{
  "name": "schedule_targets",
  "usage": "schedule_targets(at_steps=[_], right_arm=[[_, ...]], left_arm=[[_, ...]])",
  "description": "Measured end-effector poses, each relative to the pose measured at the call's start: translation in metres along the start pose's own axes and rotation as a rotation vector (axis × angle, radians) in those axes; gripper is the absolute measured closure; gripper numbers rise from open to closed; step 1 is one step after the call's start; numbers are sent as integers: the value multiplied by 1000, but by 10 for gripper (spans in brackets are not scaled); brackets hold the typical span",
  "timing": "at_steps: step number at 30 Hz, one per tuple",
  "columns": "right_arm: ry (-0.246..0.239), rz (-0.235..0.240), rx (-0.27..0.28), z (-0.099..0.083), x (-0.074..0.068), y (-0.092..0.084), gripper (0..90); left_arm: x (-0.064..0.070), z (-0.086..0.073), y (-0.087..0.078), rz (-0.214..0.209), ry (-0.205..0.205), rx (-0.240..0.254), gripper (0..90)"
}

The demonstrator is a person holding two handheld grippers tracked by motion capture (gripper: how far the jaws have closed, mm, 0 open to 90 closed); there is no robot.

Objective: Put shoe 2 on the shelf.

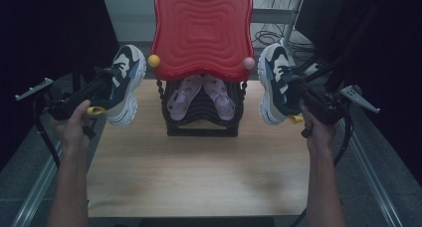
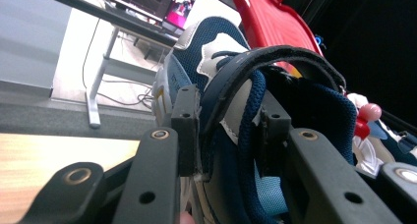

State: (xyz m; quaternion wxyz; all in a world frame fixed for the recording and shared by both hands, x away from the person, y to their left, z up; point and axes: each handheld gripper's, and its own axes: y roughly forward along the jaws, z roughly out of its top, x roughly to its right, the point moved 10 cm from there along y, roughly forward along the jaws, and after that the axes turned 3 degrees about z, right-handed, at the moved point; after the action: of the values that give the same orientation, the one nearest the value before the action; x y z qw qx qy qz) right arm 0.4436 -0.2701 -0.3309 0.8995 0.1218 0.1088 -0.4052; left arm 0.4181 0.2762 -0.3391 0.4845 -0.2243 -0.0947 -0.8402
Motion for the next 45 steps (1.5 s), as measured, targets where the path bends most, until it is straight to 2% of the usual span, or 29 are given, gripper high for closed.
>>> schedule_targets(at_steps=[12, 23, 27, 36, 37, 45], right_arm=[[-12, 11, 16, 24, -8, 10, 715], [-23, 24, 25, 46, -15, 20, 715], [-17, 34, 32, 56, -17, 23, 715], [-10, 49, 40, 76, -23, 34, 714], [-2, 65, 38, 79, -26, 37, 715], [-11, 79, 39, 101, -41, 55, 714]], left_arm=[[10, 24, 12, -9, 3, 24, 685], [24, 48, 20, -17, 25, 36, 686], [31, 63, 21, -16, 41, 51, 685], [46, 86, 30, -34, 40, 77, 686], [48, 88, 31, -38, 42, 76, 686], [68, 102, 48, -50, 60, 73, 686]])
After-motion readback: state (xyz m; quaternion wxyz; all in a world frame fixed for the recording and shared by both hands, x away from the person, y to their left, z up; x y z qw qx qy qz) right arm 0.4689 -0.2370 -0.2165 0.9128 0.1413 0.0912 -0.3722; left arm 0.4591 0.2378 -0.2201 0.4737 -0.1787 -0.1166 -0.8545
